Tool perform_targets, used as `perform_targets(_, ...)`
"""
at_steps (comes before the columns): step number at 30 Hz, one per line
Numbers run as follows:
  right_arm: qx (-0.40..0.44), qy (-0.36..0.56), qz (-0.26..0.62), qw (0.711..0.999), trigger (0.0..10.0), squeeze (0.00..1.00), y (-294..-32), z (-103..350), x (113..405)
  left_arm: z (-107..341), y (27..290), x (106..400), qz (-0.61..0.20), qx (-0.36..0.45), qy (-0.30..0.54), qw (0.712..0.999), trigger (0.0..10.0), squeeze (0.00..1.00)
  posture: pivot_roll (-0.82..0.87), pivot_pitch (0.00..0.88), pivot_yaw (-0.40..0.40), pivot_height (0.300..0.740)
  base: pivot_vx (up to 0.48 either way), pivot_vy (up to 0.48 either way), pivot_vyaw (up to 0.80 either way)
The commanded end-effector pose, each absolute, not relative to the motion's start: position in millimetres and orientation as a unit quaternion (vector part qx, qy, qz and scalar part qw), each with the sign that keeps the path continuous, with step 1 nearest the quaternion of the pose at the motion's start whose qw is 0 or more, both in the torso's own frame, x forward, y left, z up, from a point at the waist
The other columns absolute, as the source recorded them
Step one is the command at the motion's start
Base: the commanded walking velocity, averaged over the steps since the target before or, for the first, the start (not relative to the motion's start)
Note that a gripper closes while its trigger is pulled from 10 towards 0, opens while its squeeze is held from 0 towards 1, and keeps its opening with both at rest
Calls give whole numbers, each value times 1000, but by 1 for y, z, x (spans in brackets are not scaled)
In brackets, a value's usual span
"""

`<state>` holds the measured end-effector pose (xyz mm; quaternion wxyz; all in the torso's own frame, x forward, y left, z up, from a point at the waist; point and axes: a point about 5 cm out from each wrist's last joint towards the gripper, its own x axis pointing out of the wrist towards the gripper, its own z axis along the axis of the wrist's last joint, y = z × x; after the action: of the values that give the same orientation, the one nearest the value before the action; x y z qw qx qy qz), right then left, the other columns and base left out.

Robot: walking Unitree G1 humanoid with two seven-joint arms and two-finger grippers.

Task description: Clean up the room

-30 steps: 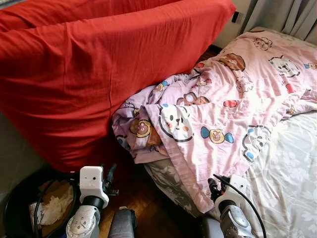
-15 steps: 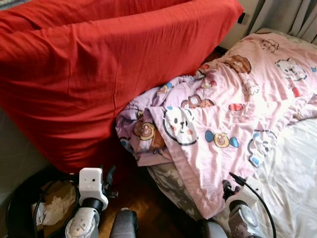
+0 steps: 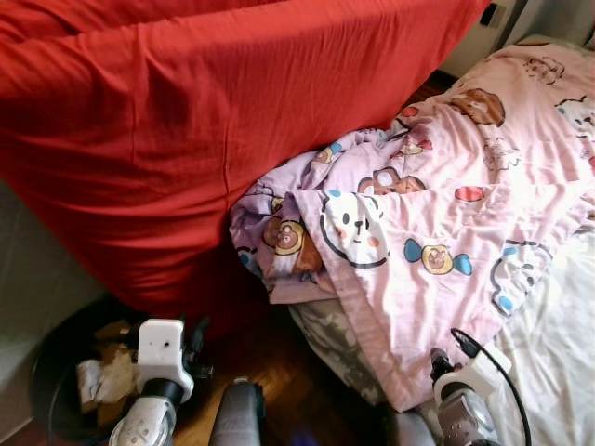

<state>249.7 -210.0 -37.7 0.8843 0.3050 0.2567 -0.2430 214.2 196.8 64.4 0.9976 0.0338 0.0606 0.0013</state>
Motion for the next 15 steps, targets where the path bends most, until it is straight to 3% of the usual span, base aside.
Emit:
perform_targets(1, 315, 277, -257, 871, 10000, 0, -209, -47, 237, 68, 199, 211, 0, 31, 61, 998, 10000, 0, 199, 269, 59, 621, 0, 0, 0)
perform_targets(9, 342, 238, -279, 865, 10000, 0, -217, -46, 234, 67, 200, 209, -6, 35, 69, 997, 10000, 0, 189, 268, 72, 621, 0, 0, 0)
perform_targets(15, 363, 250, -241, 865, 10000, 0, -208, -49, 233, 69, 200, 211, -7, 37, 68, 997, 10000, 0, 191, 264, 72, 621, 0, 0, 0)
